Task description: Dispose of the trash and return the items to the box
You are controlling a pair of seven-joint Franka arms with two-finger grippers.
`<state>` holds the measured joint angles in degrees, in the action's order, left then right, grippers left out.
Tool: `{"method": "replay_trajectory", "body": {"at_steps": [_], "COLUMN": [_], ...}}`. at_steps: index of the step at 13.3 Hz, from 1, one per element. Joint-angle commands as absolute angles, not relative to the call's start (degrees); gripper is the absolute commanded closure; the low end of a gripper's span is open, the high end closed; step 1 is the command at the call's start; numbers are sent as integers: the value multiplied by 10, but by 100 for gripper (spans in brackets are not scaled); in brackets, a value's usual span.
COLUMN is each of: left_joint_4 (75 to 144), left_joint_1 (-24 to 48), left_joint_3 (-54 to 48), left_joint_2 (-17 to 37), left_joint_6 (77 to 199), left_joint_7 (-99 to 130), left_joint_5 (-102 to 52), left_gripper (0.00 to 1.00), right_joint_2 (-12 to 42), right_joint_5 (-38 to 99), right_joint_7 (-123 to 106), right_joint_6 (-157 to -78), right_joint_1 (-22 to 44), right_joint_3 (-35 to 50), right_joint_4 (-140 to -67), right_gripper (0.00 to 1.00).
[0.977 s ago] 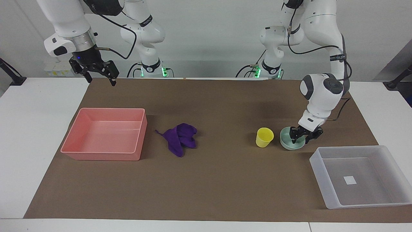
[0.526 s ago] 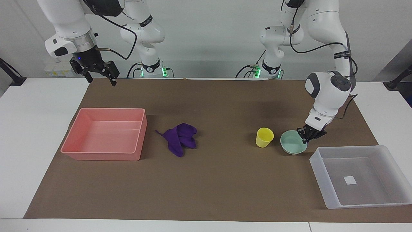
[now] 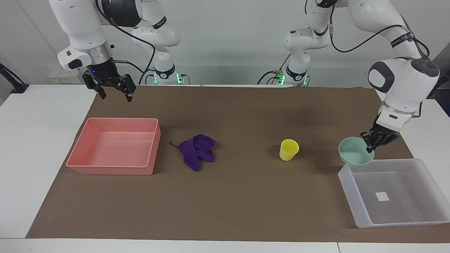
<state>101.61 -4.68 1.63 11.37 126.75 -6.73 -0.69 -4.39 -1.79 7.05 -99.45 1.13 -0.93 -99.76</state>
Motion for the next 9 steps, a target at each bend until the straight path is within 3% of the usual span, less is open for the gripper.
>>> {"method": "replay_trajectory", "body": {"at_steps": [1,5,9], "left_joint_4": [895,740,650], "left_joint_1": [-75,-102,-149], "left_joint_3": [11,-1,-49], "left_joint_2": [195,313,402], "left_joint_6": [1218,1192,1201], "left_joint_7": [-74,-76,-76], "left_joint_5": [-6,-8,-5], "left_gripper": [100,100,100], "right_joint_2": [-38,35,82], "right_joint_5": [-22,-22,-21], "right_joint_7": [94,156,158], "right_joint_6": [-1051,-1130,-1181], "right_joint_1": [45,115,155], "right_joint_3": [-8,-8,-8], "right_joint_4": [-1029,-1028,-1042], "right_gripper": [0,0,0]}}
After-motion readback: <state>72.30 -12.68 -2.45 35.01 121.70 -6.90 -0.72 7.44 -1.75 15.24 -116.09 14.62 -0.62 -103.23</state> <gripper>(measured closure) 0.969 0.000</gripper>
